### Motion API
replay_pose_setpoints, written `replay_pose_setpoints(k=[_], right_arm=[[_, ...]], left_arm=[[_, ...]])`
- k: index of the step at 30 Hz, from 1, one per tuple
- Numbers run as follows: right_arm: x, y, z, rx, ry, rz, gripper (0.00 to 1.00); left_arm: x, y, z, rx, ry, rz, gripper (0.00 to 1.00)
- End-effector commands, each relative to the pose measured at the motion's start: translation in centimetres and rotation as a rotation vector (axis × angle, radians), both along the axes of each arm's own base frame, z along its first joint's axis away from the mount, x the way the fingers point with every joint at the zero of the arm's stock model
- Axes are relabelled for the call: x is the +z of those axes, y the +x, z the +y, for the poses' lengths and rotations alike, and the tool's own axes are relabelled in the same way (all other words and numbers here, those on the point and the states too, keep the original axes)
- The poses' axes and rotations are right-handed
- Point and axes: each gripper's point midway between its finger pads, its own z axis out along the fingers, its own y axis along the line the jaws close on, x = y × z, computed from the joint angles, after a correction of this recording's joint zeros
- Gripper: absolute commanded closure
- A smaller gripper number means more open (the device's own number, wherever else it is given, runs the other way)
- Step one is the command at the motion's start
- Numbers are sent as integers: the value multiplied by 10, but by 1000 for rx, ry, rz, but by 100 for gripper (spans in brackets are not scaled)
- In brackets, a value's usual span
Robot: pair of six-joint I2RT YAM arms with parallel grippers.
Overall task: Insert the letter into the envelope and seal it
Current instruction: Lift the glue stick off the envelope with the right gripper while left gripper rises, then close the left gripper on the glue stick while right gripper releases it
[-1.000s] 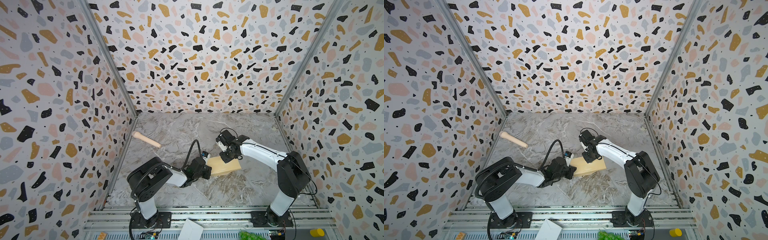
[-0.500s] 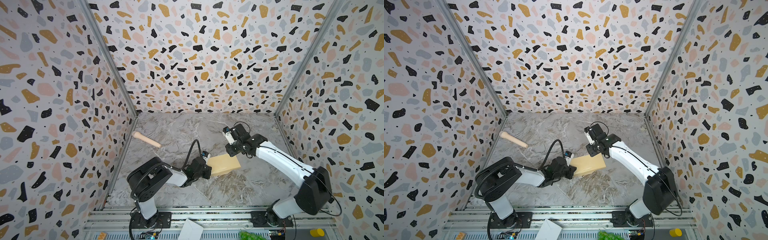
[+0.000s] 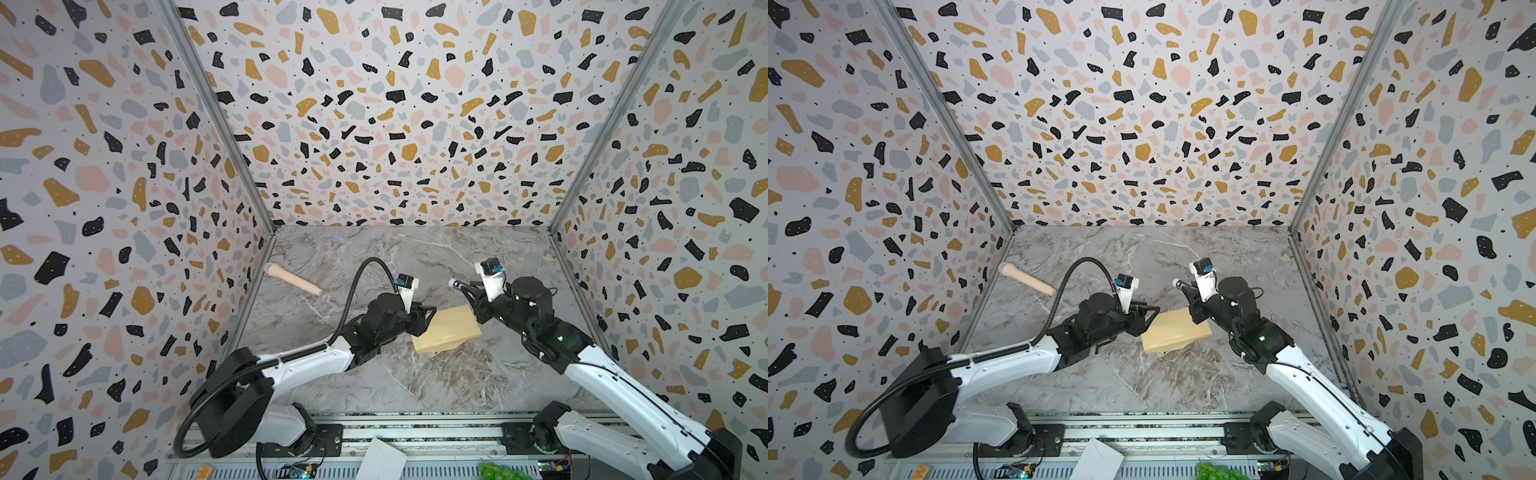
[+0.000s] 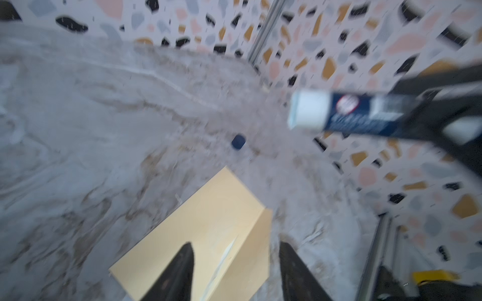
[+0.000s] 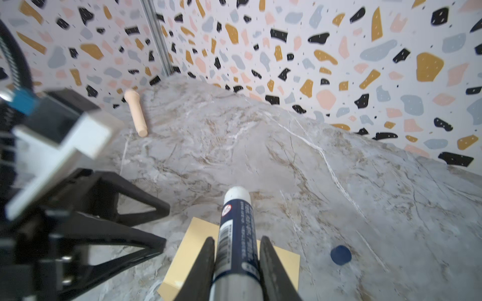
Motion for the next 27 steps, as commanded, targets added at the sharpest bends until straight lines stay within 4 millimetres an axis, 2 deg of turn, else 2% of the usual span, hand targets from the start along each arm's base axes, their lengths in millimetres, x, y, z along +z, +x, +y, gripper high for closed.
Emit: replay_pose_setpoints(k=[1,4,6,10,14,19,27], right_arm=[[72,-14,1,49,247,-271,100],[83,-24,-2,65,321,-366,100],[87,-28,-1,73,346,-413,100],[92,-35,9,83,355,-491,100],[94,-40,25,100,342,-532,100],[92,-44,43,135,340,-532,100],[91,-52,61,166,352,-525,100]], left_arm=[[58,-7,11,28,-235,-27,23],[93,-17,22,30,-438,11,13],[106,-19,24,34,-548,91,7],[125,-25,17,-22,-696,223,5],[140,-30,9,-76,-790,309,6],[148,-30,10,-76,-851,347,8],[151,-27,6,-81,-875,378,25]])
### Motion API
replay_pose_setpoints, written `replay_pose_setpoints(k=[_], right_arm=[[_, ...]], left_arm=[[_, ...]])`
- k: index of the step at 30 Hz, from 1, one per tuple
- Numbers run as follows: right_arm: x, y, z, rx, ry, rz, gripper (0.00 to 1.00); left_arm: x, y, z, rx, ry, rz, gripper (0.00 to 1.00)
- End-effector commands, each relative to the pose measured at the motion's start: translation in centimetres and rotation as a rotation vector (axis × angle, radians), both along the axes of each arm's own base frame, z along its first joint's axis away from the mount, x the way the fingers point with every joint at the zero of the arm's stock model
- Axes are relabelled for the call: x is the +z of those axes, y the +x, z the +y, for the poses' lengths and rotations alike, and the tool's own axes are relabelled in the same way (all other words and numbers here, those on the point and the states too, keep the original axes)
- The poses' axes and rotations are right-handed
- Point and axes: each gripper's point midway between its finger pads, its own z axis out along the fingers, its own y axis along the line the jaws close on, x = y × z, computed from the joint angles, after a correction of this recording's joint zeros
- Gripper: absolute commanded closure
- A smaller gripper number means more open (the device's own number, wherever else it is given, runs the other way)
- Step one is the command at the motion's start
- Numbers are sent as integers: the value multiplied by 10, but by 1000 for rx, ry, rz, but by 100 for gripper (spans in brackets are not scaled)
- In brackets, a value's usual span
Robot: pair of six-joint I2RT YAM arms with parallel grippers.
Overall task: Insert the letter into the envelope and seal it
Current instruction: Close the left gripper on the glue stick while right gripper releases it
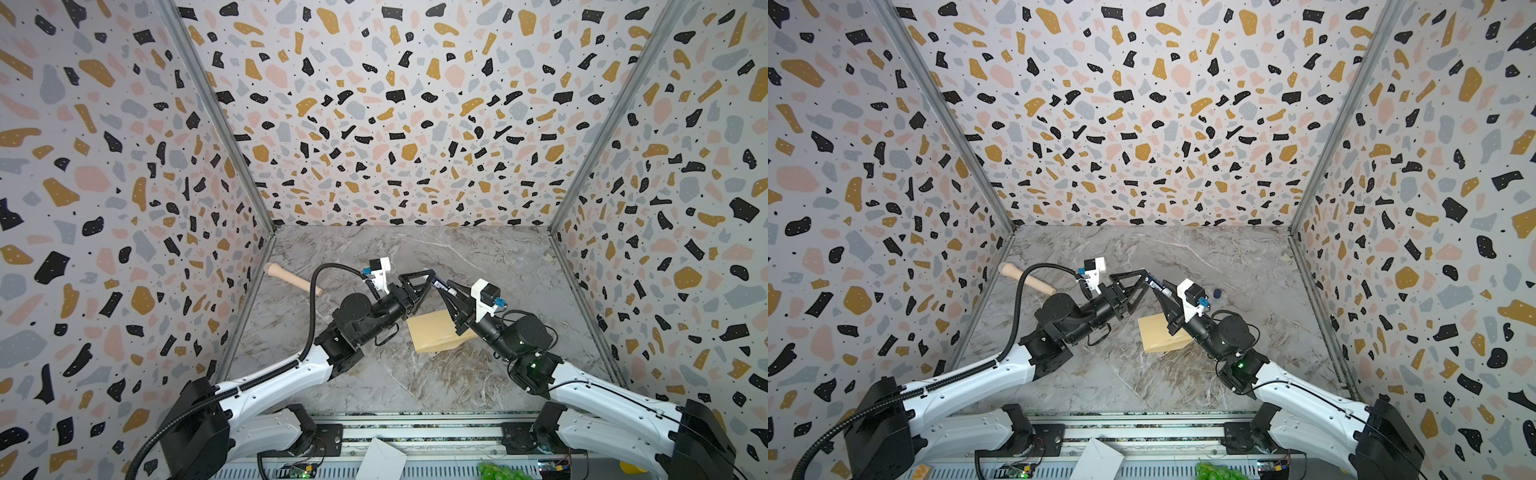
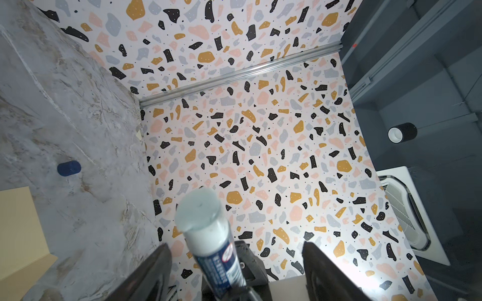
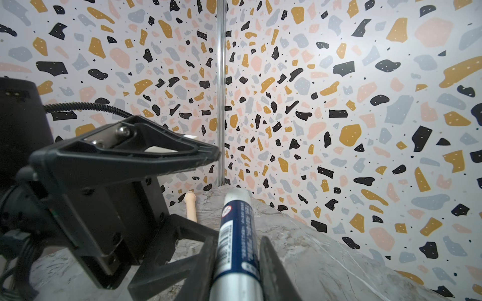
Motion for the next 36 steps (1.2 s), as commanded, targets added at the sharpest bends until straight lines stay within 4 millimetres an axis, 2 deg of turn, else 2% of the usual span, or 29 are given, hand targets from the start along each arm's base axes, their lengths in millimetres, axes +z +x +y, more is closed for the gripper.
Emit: replay_pose_setpoints(k=[1,9,14,19,21,22,23,25,27,29,33,36], right_arm=[[32,-5,-3,-10,76,-67,100],[28,-8,9,2,62,-59,100],[26,-9,10,3,56,-58,100],[25,-10,13,14,44,-53,100],[25,-11,13,18,37,-45,91],[27,-10,12,13,34,-35,82],[29,-9,11,4,33,-18,65],[32,-9,3,-13,32,16,47],[34,-12,-7,-31,22,45,31],[27,-11,-22,-78,10,116,18],[-6,-9,-52,-181,-26,321,12],[-48,-8,-74,-277,-36,525,11]], left_arm=[[30,-4,-3,-27,-81,-38,27],[29,-1,-5,-24,-72,-35,50],[23,1,-5,-9,-43,-33,73],[15,4,-7,-1,-1,-36,100],[11,6,-8,8,32,-46,100],[10,6,-8,16,50,-55,100],[9,8,-6,31,78,-77,100],[6,11,-2,76,174,-147,100],[10,11,6,126,283,-269,100],[13,7,19,184,421,-444,100],[15,-6,46,292,585,-695,100],[16,-17,57,334,640,-830,100]])
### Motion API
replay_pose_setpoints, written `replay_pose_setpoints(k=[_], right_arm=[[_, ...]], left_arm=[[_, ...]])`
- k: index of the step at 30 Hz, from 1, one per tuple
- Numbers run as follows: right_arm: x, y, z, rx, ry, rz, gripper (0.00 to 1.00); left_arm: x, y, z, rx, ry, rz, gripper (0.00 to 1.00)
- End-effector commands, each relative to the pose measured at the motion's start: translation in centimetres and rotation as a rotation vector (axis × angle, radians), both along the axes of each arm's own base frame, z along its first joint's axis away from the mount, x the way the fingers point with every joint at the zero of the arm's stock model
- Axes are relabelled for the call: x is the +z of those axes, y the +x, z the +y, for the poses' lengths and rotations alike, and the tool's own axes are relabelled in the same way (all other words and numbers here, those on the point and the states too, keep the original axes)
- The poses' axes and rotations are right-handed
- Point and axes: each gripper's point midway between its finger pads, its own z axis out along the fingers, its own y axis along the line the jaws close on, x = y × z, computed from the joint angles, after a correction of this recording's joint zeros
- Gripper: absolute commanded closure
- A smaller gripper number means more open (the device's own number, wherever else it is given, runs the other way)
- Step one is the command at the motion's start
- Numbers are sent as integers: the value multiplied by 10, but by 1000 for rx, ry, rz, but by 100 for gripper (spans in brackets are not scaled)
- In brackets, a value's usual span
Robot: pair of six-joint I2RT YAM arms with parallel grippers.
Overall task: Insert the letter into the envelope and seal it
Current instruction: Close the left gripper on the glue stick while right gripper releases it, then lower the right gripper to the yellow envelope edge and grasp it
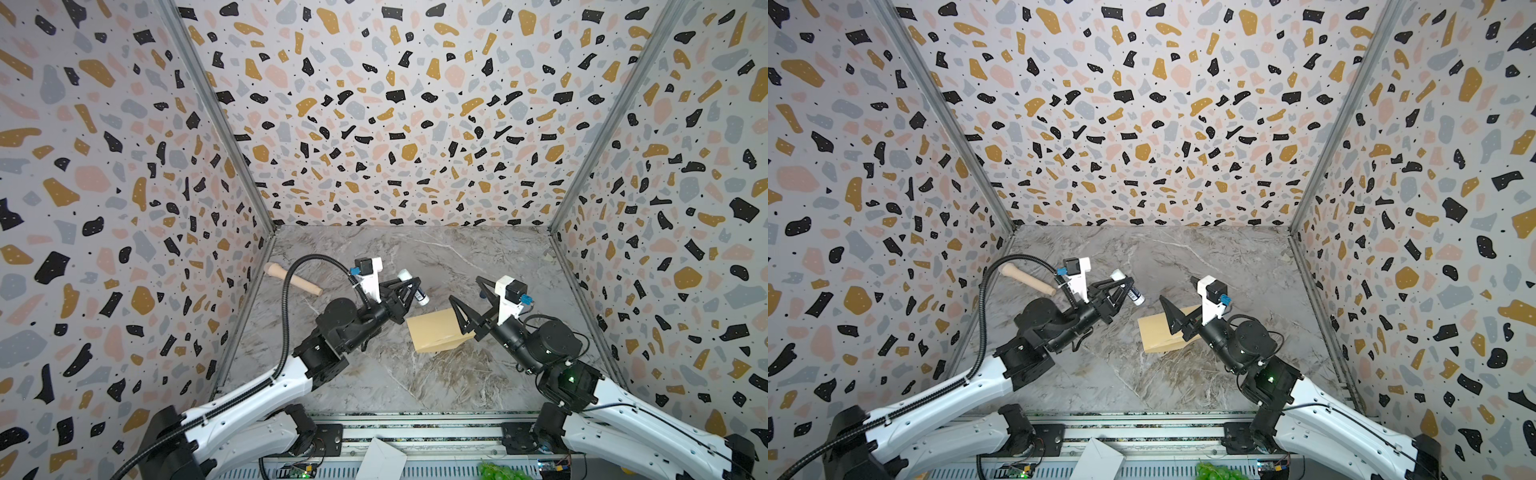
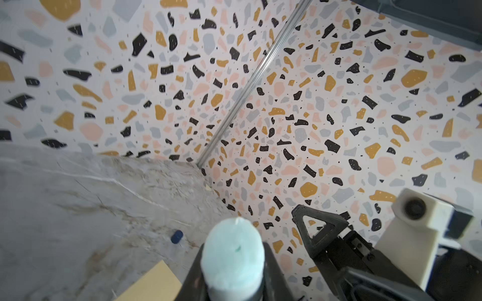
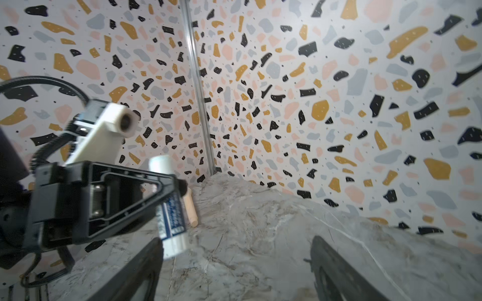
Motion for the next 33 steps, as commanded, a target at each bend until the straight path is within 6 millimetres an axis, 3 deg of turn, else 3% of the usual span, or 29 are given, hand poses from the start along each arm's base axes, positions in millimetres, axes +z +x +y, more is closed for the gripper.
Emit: replay_pose_setpoints(k=[1,6,18,25,33], right_arm=[[-76,6,-29,-151,-83,341,11],[-142,0,-44,-255,-42,613,10],[-230,-1,-32,-418,40,988,10],[-254,0,-16,-442,30,1091,12],[-266,8,-12,-439,74,1116,15]], left_arm=[[5,-6,13,83,161,-269,100],[-3,-14,15,80,232,-369,100],[-6,-21,20,95,274,-453,100],[-14,-15,19,104,302,-423,100],[-17,-13,20,115,304,-397,100]])
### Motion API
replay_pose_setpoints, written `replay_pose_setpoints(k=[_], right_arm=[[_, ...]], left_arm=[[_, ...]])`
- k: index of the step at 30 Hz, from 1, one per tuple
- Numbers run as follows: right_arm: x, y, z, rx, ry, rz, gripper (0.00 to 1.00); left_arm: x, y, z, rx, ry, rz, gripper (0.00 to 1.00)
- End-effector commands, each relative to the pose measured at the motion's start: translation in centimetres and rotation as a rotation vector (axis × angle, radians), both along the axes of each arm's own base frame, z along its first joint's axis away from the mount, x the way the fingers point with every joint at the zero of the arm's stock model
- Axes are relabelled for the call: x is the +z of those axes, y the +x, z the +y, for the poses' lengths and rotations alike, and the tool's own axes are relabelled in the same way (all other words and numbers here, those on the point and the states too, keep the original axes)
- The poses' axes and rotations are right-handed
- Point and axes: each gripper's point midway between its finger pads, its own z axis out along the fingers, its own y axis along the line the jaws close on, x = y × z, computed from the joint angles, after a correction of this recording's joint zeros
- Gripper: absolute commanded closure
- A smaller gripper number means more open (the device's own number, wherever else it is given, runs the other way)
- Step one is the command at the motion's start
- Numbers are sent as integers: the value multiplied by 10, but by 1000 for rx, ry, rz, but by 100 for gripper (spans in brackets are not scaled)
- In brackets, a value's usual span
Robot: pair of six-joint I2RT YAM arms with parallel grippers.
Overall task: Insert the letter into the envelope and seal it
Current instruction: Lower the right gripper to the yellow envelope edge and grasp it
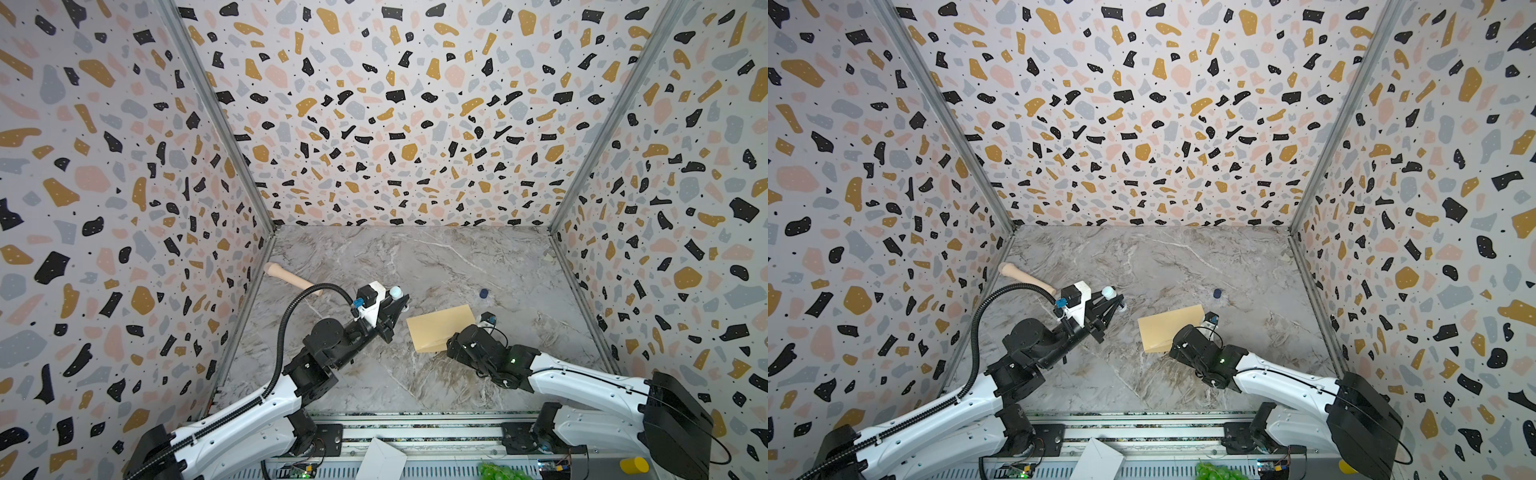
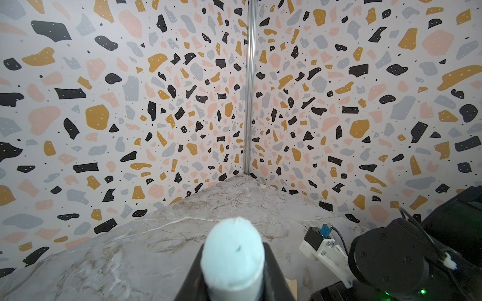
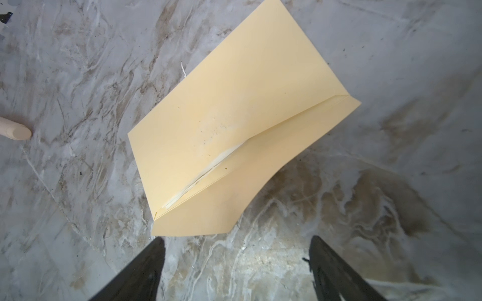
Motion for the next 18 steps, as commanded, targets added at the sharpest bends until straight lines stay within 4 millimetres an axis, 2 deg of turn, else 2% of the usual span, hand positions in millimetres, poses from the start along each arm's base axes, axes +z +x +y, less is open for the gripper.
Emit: replay_pose_setpoints(k=[1,8,15,18], right_arm=[[7,10,6,-24,60,-10,17],[-2,20,2,-22,59,-4,34],[-13,22,10,8,55,33,47],[-22,22,10,17,39,46,55]], left_arm=[[12,-1,3,12,-38,-27,100],[9,1,2,14,-37,-14,100],[8,1,1,10,-38,-3,100],[6,2,1,11,-37,2,100]])
